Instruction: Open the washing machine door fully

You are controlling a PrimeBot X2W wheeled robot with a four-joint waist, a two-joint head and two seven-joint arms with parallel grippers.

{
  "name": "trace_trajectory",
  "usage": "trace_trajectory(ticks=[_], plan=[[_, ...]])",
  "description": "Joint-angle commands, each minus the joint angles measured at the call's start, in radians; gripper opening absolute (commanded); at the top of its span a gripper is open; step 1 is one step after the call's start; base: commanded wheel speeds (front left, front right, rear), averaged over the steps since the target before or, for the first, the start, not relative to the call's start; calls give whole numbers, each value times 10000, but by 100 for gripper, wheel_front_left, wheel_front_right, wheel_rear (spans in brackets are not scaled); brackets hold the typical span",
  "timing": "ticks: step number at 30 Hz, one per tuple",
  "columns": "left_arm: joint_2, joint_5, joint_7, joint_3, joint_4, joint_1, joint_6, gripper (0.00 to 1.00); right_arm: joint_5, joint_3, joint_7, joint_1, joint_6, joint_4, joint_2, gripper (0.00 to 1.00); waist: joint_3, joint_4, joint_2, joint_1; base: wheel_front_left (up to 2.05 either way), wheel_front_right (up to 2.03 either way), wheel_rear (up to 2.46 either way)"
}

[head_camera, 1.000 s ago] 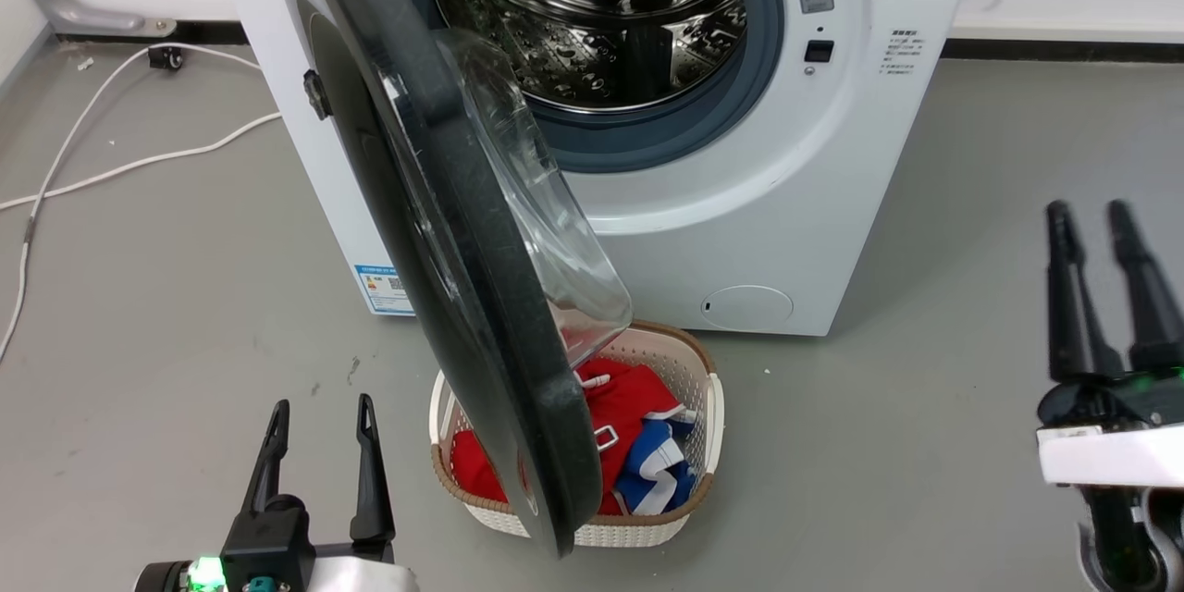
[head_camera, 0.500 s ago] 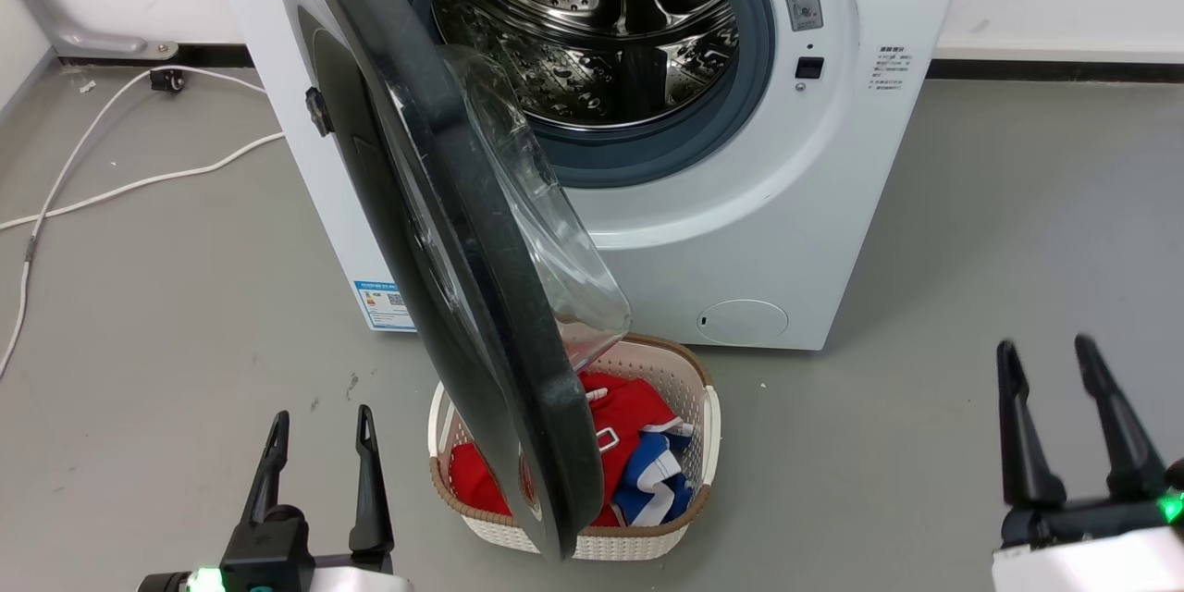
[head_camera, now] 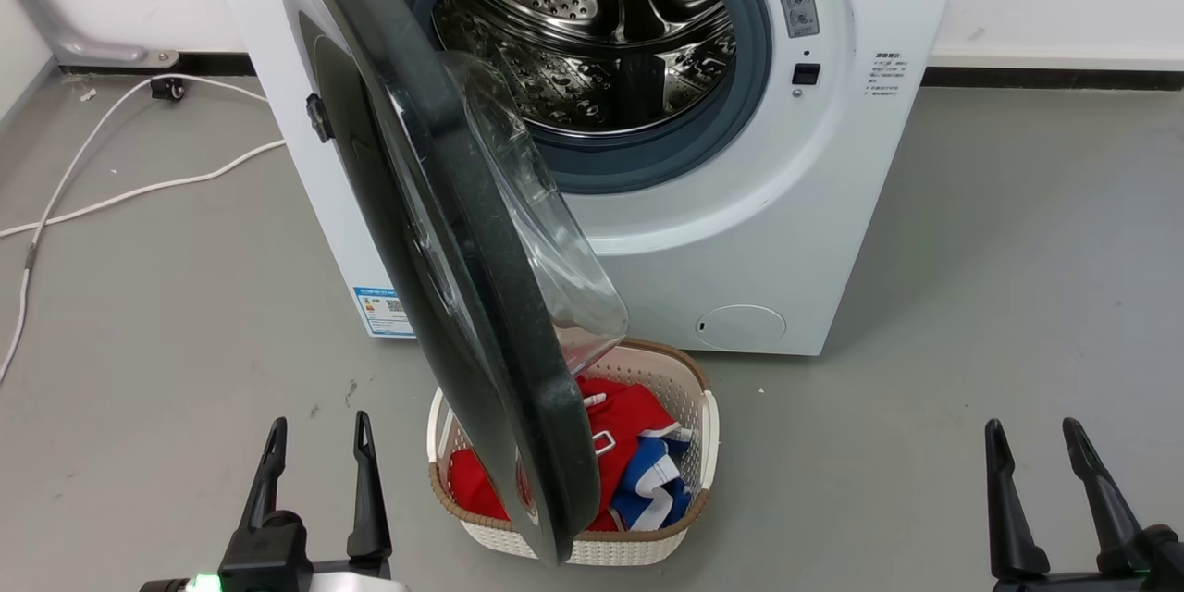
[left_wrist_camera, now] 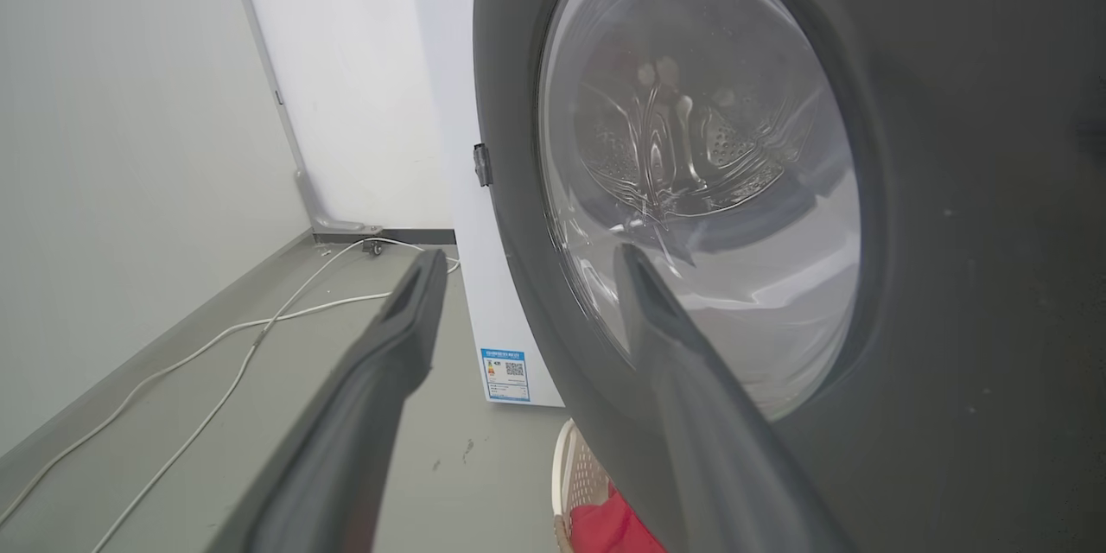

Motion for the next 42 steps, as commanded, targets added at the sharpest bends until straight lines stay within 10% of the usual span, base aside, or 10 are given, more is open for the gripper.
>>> trace_trajectory(ticks=[1, 16, 17, 18, 19, 42], plan=[[7, -2, -28, 7, -7, 118, 34, 100, -68, -42, -17, 139, 1, -55, 60, 100, -9, -17, -1, 1, 0, 0, 0], [-1, -112, -28, -46, 90, 155, 14, 100, -299, -51, -17, 216, 1, -95, 193, 100, -5, -54, -1, 1, 0, 0, 0], [-1, -101, -28, -36, 128, 156, -7, 80, -278, -45, -17, 204, 1, -88, 193, 100, 0, -49, -1, 1, 0, 0, 0], [0, -118, -28, -28, 131, 144, -28, 6, -253, -37, -17, 192, 1, -84, 195, 100, 2, -44, -1, 1, 0, 0, 0], [-2, -117, -28, -37, 122, 130, -75, 0, -260, -25, -17, 180, 1, -85, 196, 100, 4, -39, -1, 1, 0, 0, 0], [1139, 904, -26, -287, -4606, -1741, -194, 0, -212, 158, -18, 114, 1, -1, 194, 100, -79, 94, -1, 1, 0, 0, 0]])
